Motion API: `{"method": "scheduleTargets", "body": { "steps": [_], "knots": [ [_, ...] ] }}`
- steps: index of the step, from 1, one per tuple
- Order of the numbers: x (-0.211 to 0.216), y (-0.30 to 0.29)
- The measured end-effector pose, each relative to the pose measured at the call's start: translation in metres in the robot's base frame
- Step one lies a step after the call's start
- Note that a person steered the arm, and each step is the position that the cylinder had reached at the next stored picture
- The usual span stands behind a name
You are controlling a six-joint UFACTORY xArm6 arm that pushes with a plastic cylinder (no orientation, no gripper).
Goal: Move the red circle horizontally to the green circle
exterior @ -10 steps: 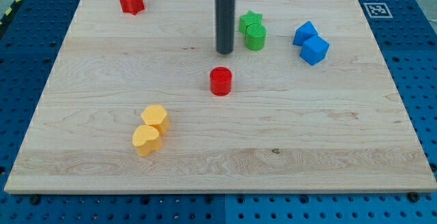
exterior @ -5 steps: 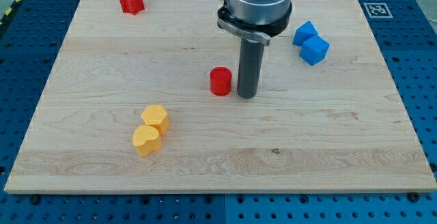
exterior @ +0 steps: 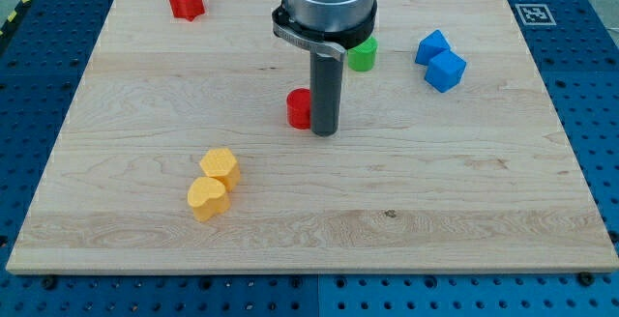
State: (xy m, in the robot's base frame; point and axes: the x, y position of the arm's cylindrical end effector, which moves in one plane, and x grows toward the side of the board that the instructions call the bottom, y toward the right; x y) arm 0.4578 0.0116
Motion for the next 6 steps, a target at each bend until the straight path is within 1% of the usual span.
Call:
{"method": "scheduleTargets", "body": {
  "steps": [1, 2, 3, 6],
  "knots": [
    [-0.009, -0.007],
    [-0.009, -0.034],
    [-0.02, -0.055],
    [-0.079, -0.103]
  ]
}}
